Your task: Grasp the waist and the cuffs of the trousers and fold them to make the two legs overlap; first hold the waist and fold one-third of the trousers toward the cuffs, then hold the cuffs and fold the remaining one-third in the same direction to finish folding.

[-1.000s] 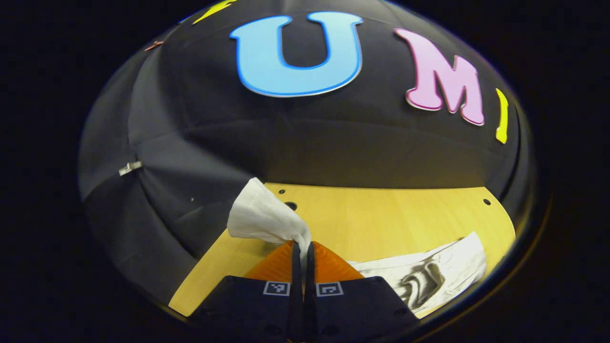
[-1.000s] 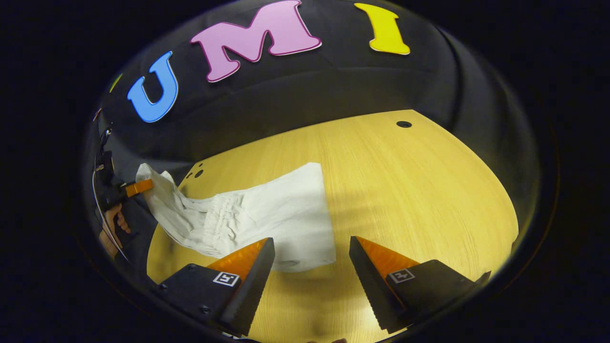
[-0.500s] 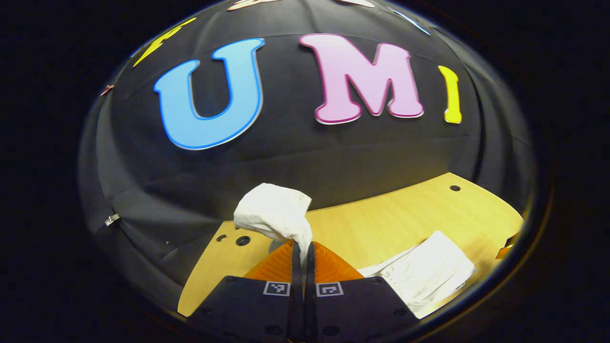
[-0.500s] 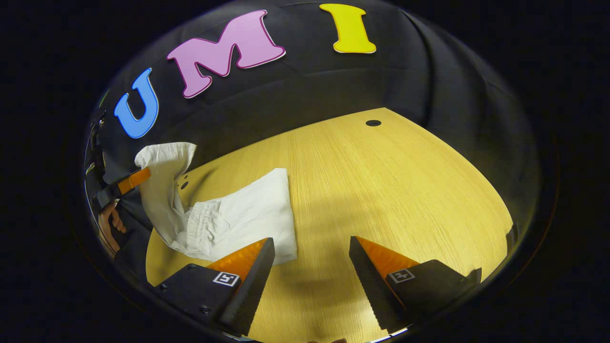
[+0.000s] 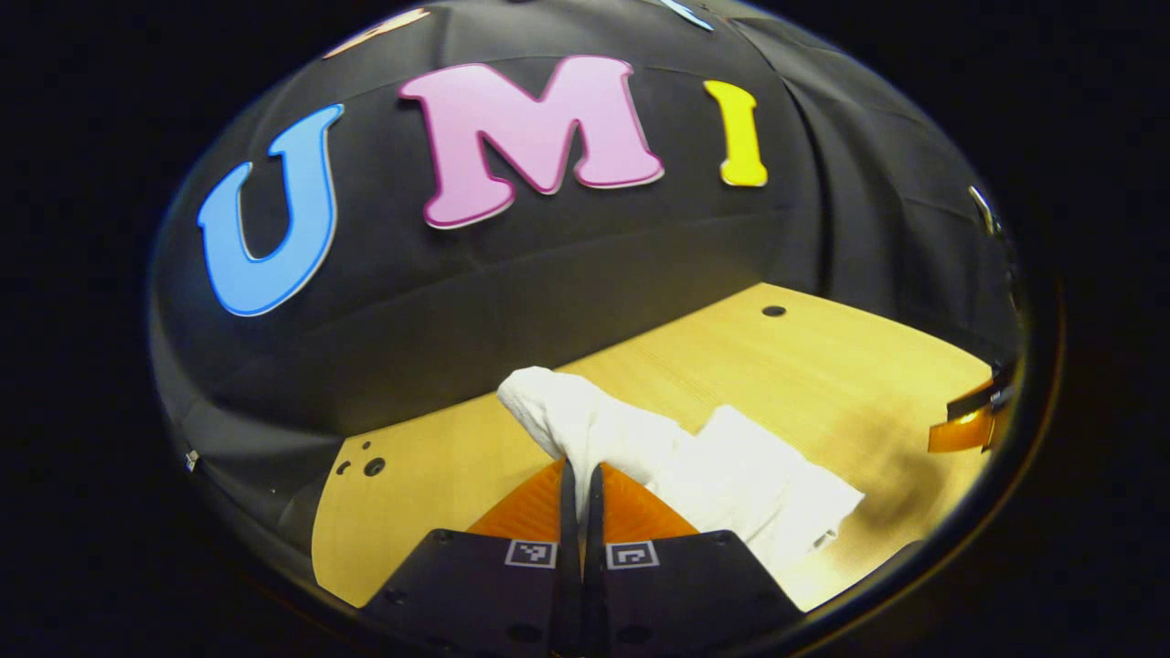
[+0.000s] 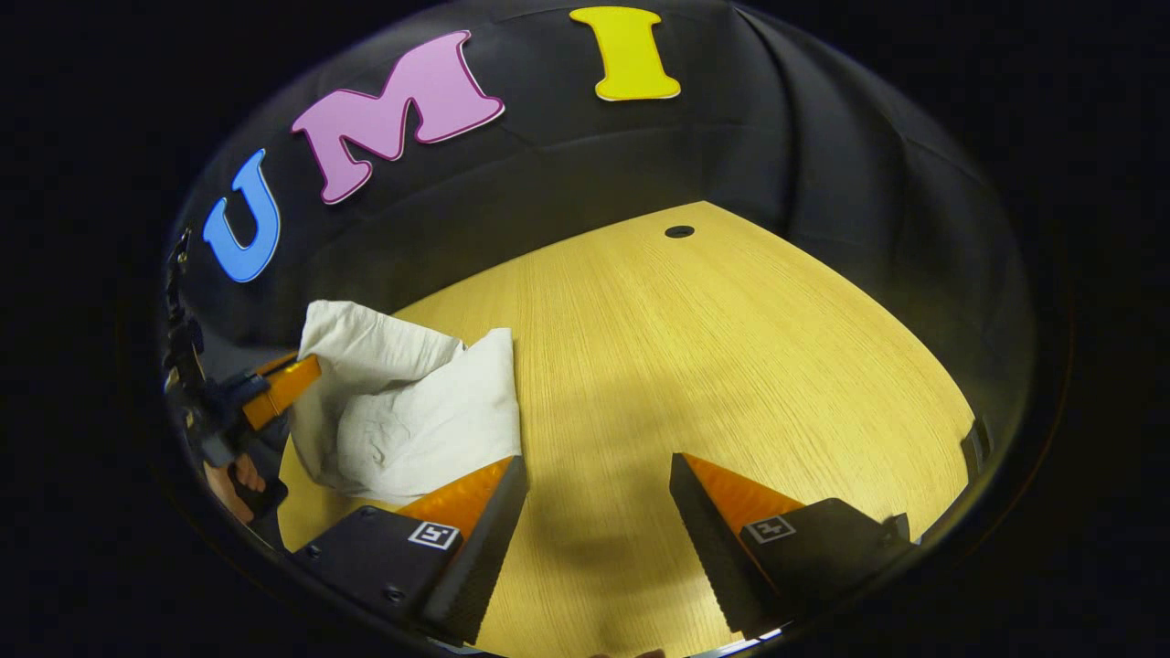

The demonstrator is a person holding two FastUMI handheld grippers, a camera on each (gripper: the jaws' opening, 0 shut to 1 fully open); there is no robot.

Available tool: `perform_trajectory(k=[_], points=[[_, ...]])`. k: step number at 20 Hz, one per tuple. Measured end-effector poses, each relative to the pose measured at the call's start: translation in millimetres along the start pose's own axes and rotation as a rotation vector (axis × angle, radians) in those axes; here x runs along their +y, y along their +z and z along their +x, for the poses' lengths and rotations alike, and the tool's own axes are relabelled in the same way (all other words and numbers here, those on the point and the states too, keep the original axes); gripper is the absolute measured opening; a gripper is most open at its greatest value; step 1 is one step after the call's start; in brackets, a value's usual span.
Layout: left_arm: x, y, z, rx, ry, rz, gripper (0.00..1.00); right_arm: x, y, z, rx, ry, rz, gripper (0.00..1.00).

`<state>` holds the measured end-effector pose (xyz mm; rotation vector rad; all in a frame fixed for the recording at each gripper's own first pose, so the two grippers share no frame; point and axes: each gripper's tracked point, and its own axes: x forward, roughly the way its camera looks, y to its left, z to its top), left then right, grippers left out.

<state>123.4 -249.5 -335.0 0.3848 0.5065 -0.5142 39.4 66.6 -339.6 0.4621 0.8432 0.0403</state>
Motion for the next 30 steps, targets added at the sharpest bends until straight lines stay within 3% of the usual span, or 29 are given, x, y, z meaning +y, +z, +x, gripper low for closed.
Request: perform_trajectory(k=[7,10,12,14,16,18,23,27,30], points=[[-58,-59,4,0.11,-0.094,0.089,0.06,-4,-4,2,0.024,0.0,-0.007,0.97],[-66,-89,7,0.168,-0.117,0.084,0.06,-3,-9,2,0.045,0.006,-0.012,0.97],[-71,-113,9,0.224,-0.157,0.029,0.07,-2,-11,3,0.053,0.011,-0.022,0.97],[-71,-120,11,0.248,-0.184,-0.031,0.19,1,-10,2,0.058,0.017,-0.034,0.97],[-75,-117,9,0.24,-0.222,-0.056,0.24,5,-8,0,0.058,0.022,-0.041,0.97],[-77,-112,3,0.238,-0.236,-0.048,0.39,10,-8,-4,0.06,0.032,-0.042,0.97],[-63,-65,-27,0.098,-0.217,-0.031,0.71,27,-6,-18,0.05,0.065,-0.036,0.97],[-33,-46,-62,0.064,-0.183,-0.119,0.79,47,-4,-33,0.032,0.102,-0.046,0.97],[8,-42,-87,0.057,-0.101,-0.196,0.8,62,-2,-44,0.011,0.121,-0.053,0.97]])
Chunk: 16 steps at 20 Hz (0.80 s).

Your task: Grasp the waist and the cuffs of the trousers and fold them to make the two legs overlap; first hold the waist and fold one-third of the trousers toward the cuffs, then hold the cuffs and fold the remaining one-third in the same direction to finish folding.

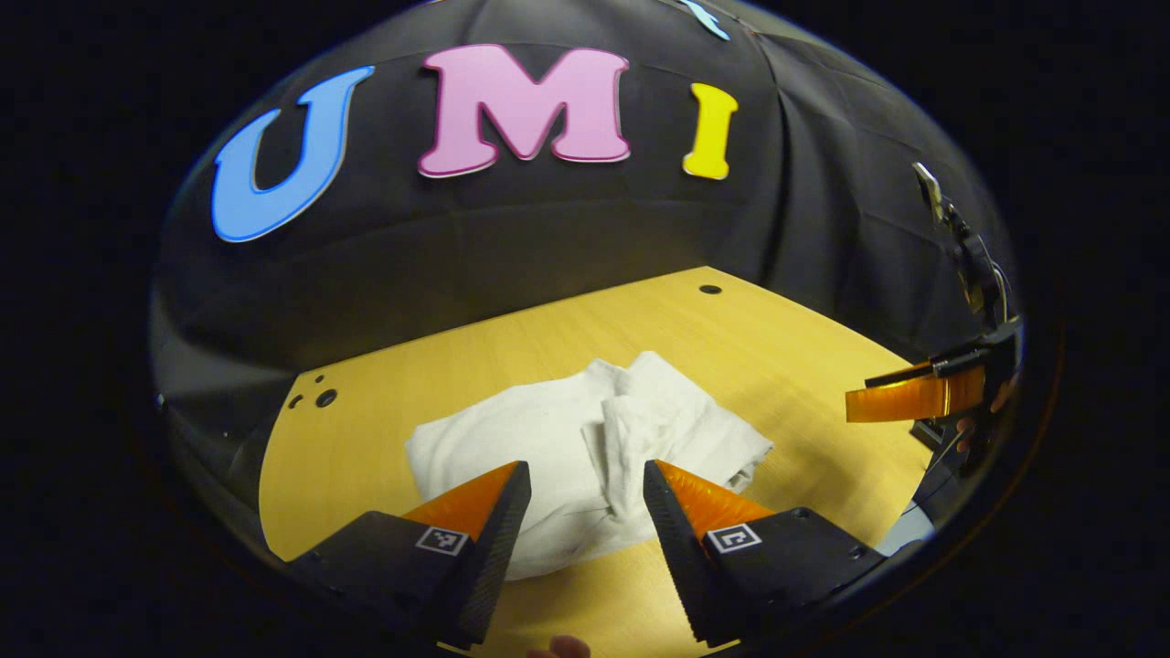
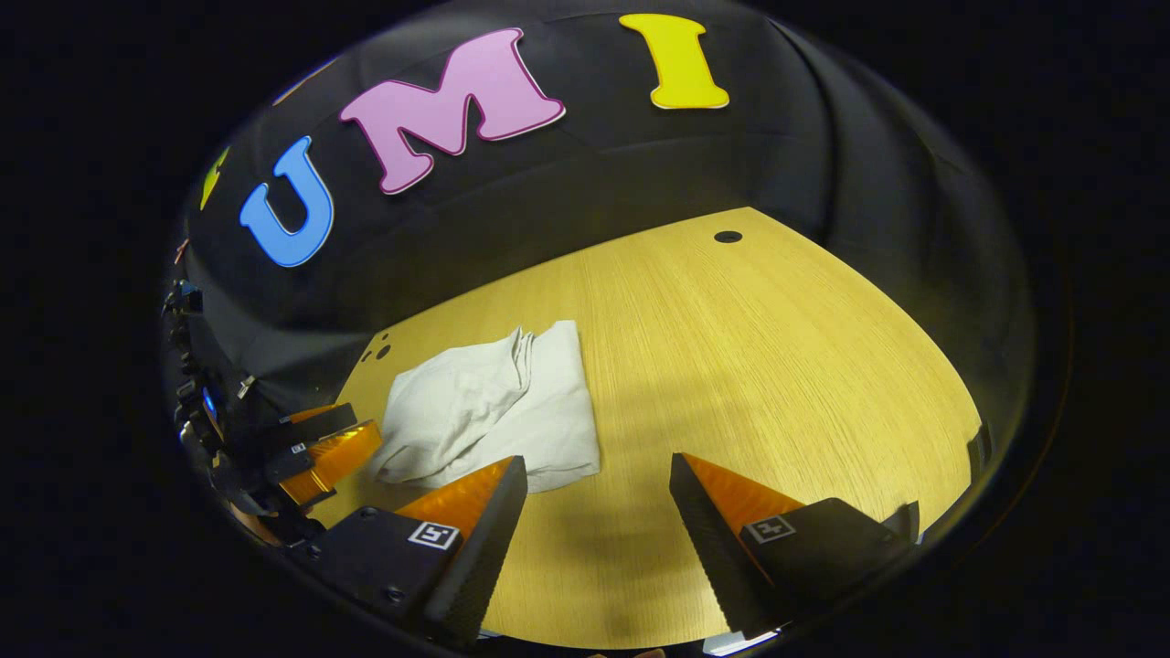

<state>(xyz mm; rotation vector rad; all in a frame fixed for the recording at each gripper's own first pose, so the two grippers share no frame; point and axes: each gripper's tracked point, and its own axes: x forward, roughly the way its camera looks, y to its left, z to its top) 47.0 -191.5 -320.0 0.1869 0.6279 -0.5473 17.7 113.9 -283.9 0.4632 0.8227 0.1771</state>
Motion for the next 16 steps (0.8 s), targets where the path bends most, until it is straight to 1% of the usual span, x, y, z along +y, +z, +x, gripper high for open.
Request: perform_trajectory(k=[3,8,14,16], points=[[33,-3,-26,-0.004,0.075,-0.066,0.8,17,-1,-11,-0.012,0.02,-0.024,0.97],[73,-24,-66,0.001,0.161,-0.115,0.8,41,-4,-25,-0.027,0.045,-0.069,0.96],[92,-52,-93,0.03,0.216,-0.183,0.8,61,-4,-29,-0.043,0.073,-0.101,0.97],[92,-59,-99,0.04,0.234,-0.206,0.8,62,-6,-26,-0.038,0.081,-0.125,0.97]])
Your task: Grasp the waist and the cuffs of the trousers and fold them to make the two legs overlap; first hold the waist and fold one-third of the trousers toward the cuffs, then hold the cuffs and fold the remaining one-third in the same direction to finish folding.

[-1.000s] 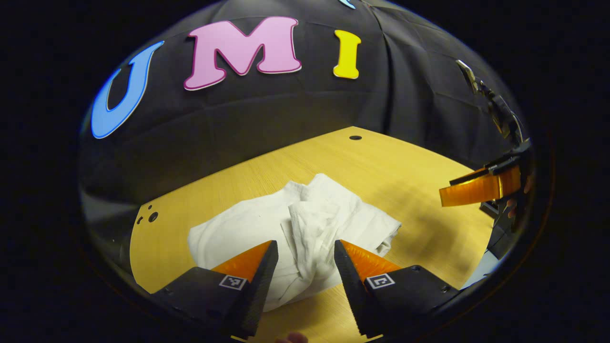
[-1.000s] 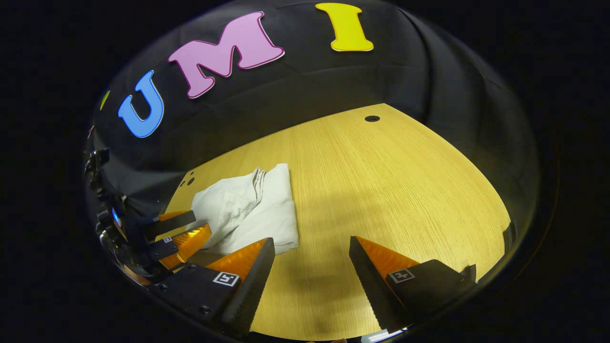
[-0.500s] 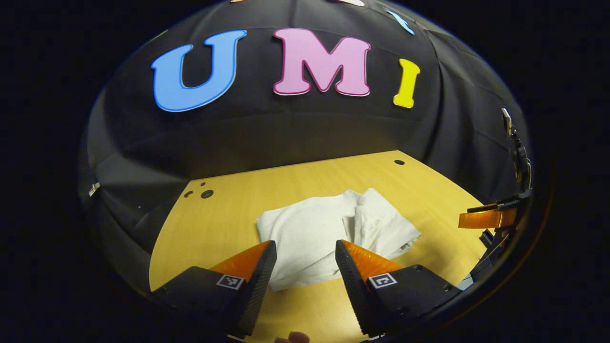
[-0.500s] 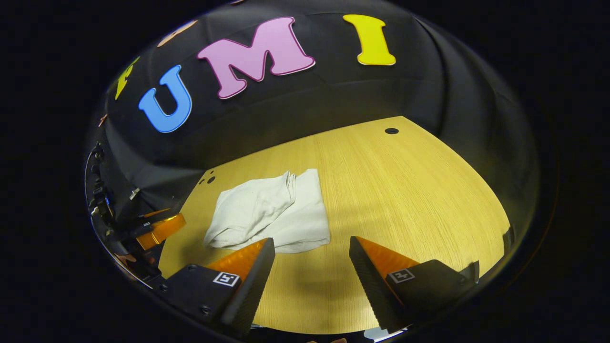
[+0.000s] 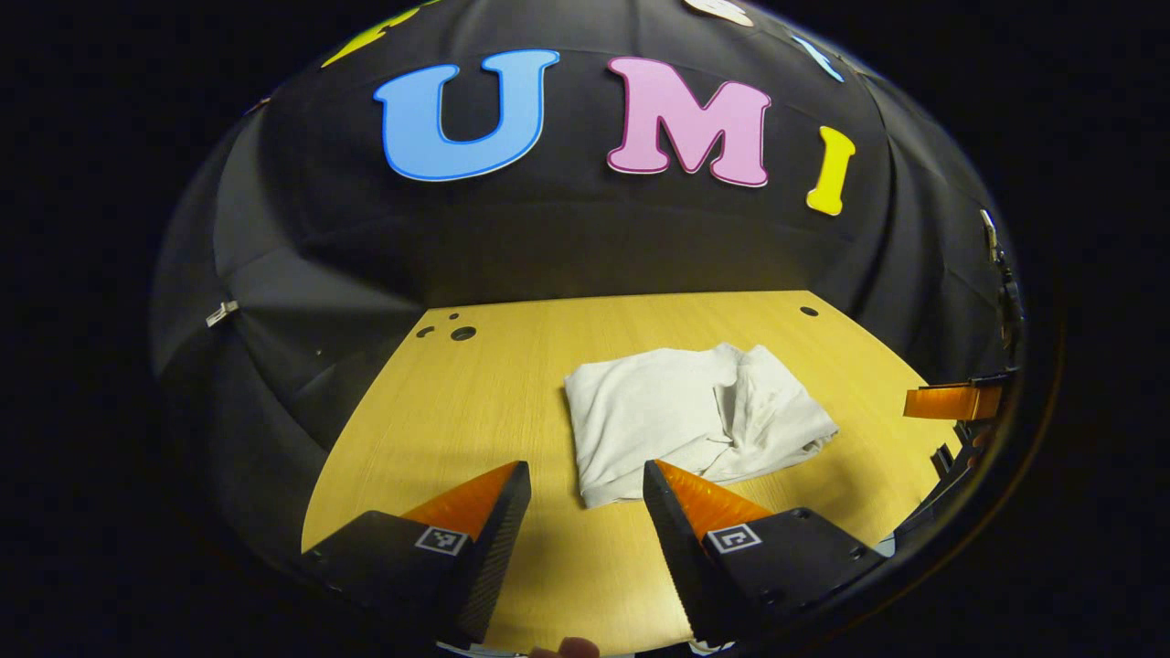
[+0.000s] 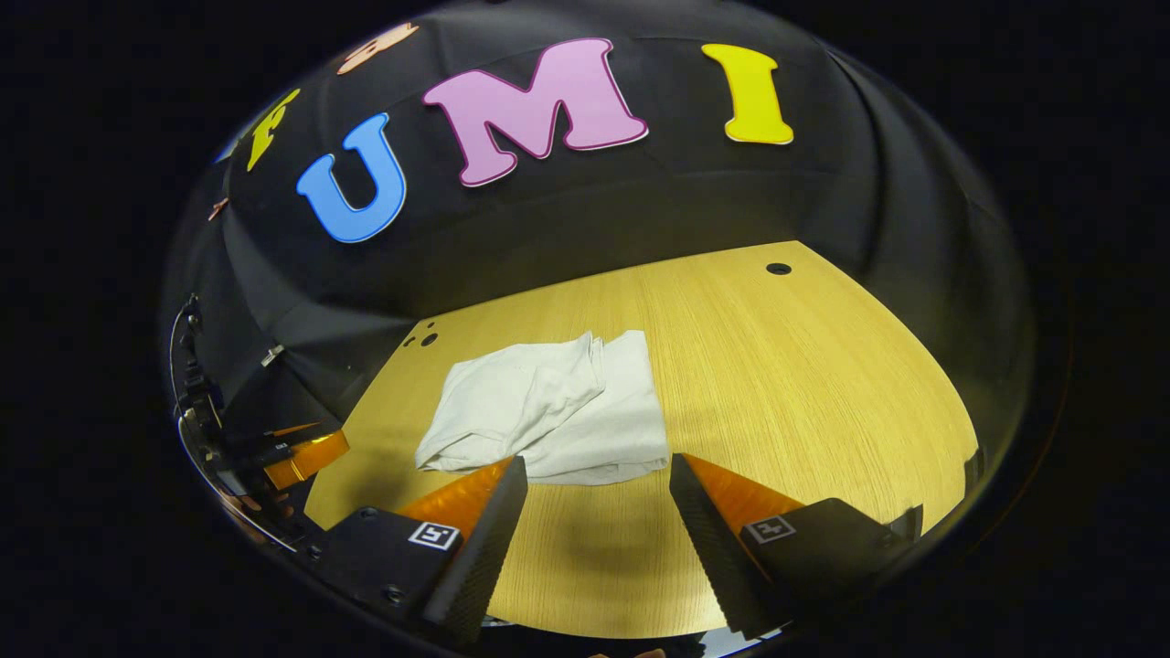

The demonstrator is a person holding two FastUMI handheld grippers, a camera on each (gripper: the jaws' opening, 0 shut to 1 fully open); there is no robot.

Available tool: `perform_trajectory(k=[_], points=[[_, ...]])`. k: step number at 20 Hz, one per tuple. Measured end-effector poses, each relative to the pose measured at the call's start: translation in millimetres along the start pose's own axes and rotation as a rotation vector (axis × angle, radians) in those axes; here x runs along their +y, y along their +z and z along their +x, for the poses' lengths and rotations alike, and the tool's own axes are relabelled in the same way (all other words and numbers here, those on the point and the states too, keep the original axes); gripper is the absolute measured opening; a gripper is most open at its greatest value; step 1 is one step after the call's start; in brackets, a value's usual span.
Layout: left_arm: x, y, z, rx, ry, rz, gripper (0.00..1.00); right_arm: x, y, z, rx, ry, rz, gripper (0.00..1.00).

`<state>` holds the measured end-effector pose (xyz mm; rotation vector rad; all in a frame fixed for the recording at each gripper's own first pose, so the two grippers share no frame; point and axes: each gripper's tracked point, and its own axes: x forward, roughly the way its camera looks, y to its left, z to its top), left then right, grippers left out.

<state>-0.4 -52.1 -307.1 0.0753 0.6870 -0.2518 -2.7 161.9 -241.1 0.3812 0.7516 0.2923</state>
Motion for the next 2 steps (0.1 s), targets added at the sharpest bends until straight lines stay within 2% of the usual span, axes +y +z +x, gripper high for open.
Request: perform_trajectory(k=[2], points=[[0.7,-6.3,-4.1,0.015,0.013,-0.014,0.8,-3.9,-2.0,1.2,0.01,-0.003,-0.01,0.97]])
